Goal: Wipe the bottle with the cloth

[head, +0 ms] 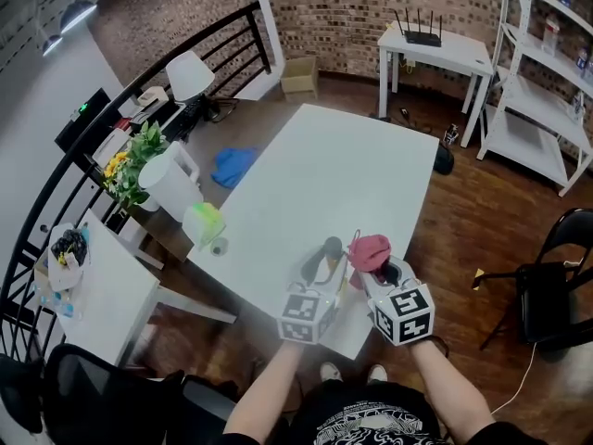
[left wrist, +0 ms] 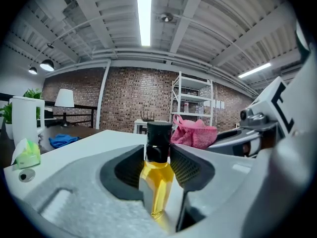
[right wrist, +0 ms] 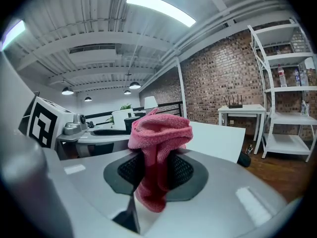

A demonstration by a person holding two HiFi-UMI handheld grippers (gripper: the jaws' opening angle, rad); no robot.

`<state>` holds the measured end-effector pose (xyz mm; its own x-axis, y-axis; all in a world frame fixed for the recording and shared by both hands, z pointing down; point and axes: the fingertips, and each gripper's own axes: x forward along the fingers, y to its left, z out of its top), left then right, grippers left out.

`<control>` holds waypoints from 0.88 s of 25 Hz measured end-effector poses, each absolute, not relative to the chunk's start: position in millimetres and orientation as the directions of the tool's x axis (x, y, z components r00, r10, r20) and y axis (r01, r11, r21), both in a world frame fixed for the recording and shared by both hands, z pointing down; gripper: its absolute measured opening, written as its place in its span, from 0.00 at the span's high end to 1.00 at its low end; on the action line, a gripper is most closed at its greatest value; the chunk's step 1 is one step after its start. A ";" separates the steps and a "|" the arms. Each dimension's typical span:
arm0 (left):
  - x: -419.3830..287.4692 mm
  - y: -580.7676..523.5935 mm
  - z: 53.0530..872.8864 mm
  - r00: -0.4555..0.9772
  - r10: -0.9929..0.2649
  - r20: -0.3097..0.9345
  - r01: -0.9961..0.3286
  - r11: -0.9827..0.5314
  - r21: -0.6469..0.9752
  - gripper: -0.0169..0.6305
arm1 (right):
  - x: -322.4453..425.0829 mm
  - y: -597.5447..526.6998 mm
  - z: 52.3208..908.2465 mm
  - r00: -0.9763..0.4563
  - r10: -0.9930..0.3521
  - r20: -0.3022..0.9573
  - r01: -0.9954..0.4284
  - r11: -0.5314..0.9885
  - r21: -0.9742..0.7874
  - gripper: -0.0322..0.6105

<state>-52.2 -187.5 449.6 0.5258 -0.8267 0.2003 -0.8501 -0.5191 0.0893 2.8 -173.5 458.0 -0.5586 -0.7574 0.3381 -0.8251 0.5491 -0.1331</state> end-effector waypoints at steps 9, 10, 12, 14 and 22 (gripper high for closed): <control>-64.6 -169.0 437.2 0.462 -0.865 0.196 -0.887 -0.456 0.077 0.73 | 10.0 -166.7 429.3 -0.529 -0.803 0.274 -0.845 0.527 -0.089 0.80; -67.7 -165.7 435.3 0.445 -0.874 0.196 -0.895 -0.439 0.078 0.73 | 10.8 -164.6 424.8 -0.527 -0.808 0.264 -0.847 0.525 -0.085 0.80; -72.2 -158.8 429.5 0.418 -0.888 0.192 -0.909 -0.407 0.093 0.73 | 11.7 -160.1 415.5 -0.528 -0.814 0.244 -0.847 0.525 -0.080 0.80; -72.7 -151.9 422.5 0.398 -0.897 0.190 -0.917 -0.383 0.111 0.73 | 11.7 -155.2 405.7 -0.533 -0.816 0.225 -0.844 0.531 -0.076 0.80; -63.4 -125.4 392.7 0.358 -0.922 0.149 -0.931 -0.342 0.125 0.78 | 3.8 -133.4 377.9 -0.565 -0.808 0.168 -0.822 0.568 -0.037 0.80</control>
<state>-63.4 -125.4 392.7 0.3584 -0.9216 0.1491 -0.9313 -0.3419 0.1254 3.8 -133.4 377.9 -0.5655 -0.8075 0.1676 -0.8222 0.5680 -0.0373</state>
